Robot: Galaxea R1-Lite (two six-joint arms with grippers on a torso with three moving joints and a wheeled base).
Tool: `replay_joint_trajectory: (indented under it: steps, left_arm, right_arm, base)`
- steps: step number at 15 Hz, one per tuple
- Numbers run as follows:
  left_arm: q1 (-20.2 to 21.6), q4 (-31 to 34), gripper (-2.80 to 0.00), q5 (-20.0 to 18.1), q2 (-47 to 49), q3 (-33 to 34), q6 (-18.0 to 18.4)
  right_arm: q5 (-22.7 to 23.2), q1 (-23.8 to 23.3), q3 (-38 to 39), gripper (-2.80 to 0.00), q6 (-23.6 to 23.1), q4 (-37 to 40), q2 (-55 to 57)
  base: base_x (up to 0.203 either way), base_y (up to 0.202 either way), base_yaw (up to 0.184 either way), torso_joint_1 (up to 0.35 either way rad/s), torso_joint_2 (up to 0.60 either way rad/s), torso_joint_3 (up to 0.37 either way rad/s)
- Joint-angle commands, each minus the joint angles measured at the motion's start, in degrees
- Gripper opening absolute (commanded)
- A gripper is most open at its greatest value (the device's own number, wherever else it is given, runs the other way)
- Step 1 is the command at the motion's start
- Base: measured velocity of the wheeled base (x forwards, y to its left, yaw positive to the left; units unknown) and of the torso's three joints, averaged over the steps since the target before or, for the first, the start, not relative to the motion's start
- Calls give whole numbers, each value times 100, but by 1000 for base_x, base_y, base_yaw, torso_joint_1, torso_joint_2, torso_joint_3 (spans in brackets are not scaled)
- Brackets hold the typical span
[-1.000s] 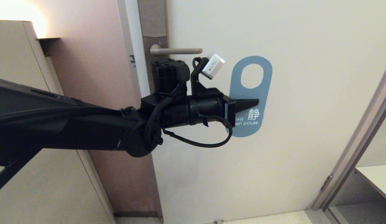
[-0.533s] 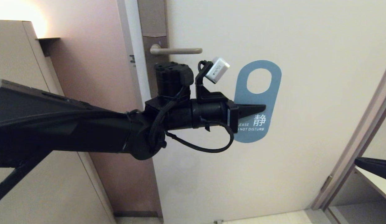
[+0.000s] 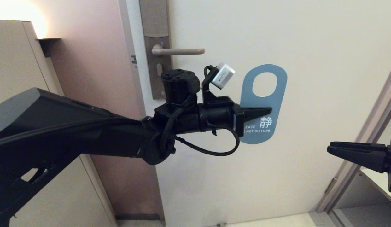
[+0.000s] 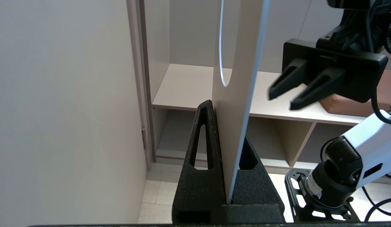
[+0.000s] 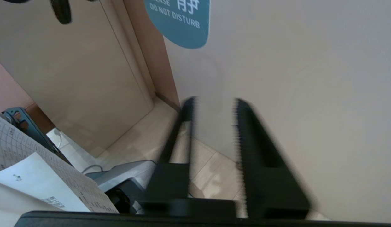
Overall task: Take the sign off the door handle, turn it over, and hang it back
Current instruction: Hand it to the other hand
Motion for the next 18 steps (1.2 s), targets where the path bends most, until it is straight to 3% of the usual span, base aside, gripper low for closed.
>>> replay_joint_trajectory:
  steps: [1, 8, 13, 18]
  left_arm:
    - [8, -26, -280, -14, 17, 5, -11]
    - [8, -35, -280, -23, -61, 5, -37]
    - [8, -153, -280, -15, -168, 22, -238]
    - [0, -605, -280, -21, -234, 143, -652]
  right_arm:
    - [12, 15, 2, 0, -23, -6, 125]
    - [29, 56, 41, 0, -128, -15, 149]
    - [17, 628, 2, 0, -136, -184, 393]
    - [12, 988, -5, 0, -164, -1012, 930]
  base:
    - [0, 0, 0, 0, 0, 0]
    - [0, 0, 0, 0, 0, 0]
    - [0, 0, 0, 0, 0, 0]
    - [0, 0, 0, 0, 0, 0]
